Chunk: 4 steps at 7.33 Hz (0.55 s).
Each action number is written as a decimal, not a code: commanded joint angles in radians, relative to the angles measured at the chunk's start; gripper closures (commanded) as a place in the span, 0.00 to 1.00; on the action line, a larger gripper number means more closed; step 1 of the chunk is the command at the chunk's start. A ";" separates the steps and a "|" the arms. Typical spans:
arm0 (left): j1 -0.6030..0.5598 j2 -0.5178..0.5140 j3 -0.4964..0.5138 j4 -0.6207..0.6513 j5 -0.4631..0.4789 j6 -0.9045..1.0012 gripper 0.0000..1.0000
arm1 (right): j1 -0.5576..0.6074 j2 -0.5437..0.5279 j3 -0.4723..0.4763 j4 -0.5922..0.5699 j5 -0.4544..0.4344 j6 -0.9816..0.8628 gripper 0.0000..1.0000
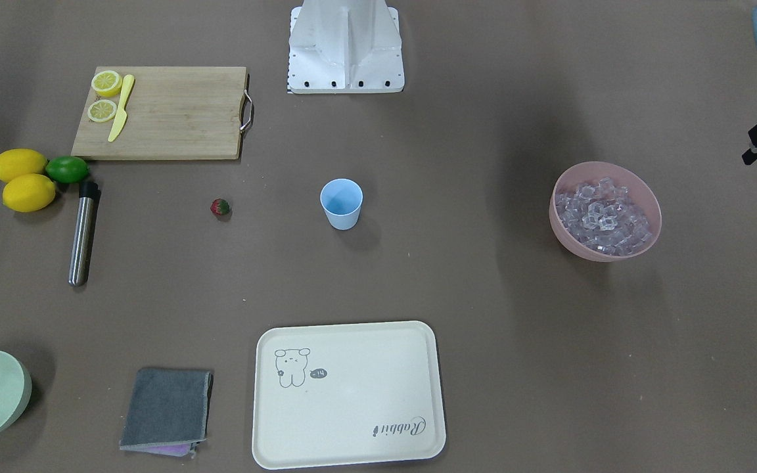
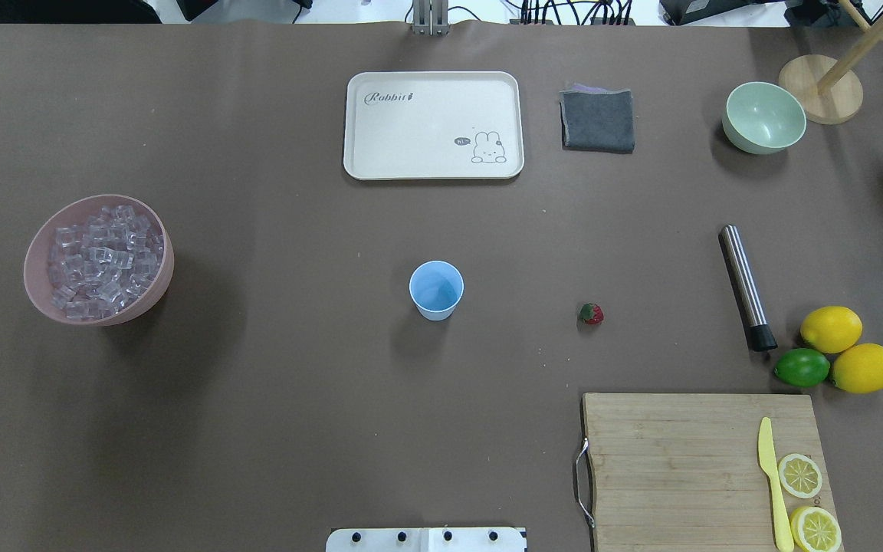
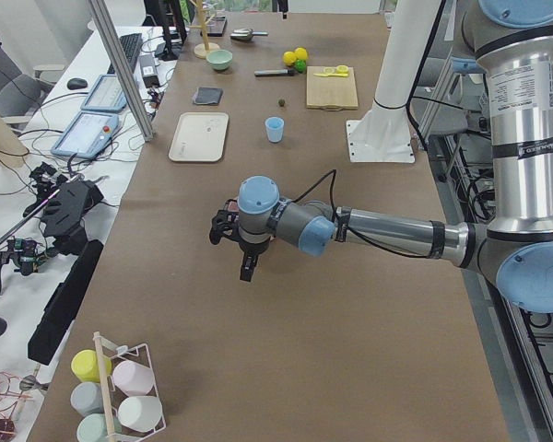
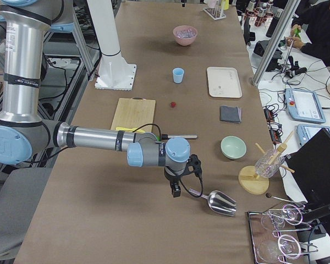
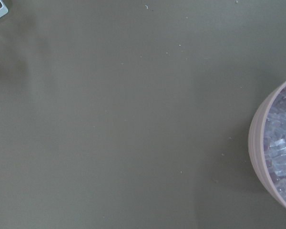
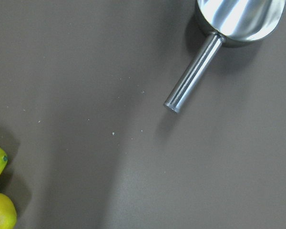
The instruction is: Mash ice and strawberries in cup
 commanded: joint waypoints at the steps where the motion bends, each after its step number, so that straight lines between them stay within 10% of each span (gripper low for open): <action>1: 0.017 -0.020 -0.026 0.000 0.004 -0.142 0.03 | 0.000 0.006 0.001 0.000 0.000 0.003 0.00; 4: 0.140 -0.051 -0.093 0.000 0.037 -0.229 0.03 | 0.000 0.007 0.002 0.001 0.000 -0.002 0.00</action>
